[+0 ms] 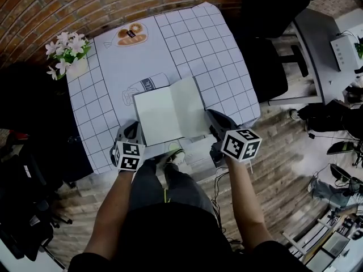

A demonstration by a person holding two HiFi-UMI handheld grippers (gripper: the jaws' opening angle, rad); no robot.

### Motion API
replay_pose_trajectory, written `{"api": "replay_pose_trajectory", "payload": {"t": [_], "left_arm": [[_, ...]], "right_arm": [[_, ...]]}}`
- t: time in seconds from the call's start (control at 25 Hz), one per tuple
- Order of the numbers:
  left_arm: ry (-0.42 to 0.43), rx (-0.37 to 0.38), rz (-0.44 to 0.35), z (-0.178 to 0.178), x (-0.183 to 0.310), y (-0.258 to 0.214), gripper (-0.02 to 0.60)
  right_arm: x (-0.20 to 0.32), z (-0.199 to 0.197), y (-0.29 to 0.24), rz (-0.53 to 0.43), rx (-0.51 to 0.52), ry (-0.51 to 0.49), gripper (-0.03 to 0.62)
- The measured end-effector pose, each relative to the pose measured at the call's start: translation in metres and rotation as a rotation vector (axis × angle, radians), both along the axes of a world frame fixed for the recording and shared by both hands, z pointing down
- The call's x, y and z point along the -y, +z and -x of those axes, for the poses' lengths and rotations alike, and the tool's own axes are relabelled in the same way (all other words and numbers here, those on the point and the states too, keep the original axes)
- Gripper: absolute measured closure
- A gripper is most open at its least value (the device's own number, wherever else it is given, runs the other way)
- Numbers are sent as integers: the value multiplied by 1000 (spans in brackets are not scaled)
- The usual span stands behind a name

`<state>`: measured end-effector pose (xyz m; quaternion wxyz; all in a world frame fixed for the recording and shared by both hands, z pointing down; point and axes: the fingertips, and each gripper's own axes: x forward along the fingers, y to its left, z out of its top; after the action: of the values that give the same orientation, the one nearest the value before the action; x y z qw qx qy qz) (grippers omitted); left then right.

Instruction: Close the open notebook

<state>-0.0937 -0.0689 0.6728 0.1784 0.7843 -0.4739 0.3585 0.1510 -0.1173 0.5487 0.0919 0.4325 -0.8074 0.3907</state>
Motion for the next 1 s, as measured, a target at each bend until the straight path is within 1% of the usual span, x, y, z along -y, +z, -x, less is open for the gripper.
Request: {"api": "replay_pose_trajectory", "payload": {"t": [0.32, 0.44, 0.56, 0.68, 0.8, 1.0], "left_arm": [[17, -8, 0, 0, 0, 1, 557], [21, -11, 1, 0, 0, 1, 557], [23, -13, 1, 0, 0, 0, 557], [24, -18, 6, 0, -1, 1, 557], [25, -22, 7, 0, 0, 1, 557], [26, -29, 4, 0, 0, 0, 557]], "right_arm": [[-7, 15, -11, -9, -2, -22, 568], [-10, 21, -17, -13, 12, -30, 569], [-13, 33, -25, -30, 43, -61, 577], [-16, 45, -28, -49, 27, -96, 577], [-18, 52, -32, -63, 29, -107, 577], [-23, 64, -42, -97, 79, -125, 577]]}}
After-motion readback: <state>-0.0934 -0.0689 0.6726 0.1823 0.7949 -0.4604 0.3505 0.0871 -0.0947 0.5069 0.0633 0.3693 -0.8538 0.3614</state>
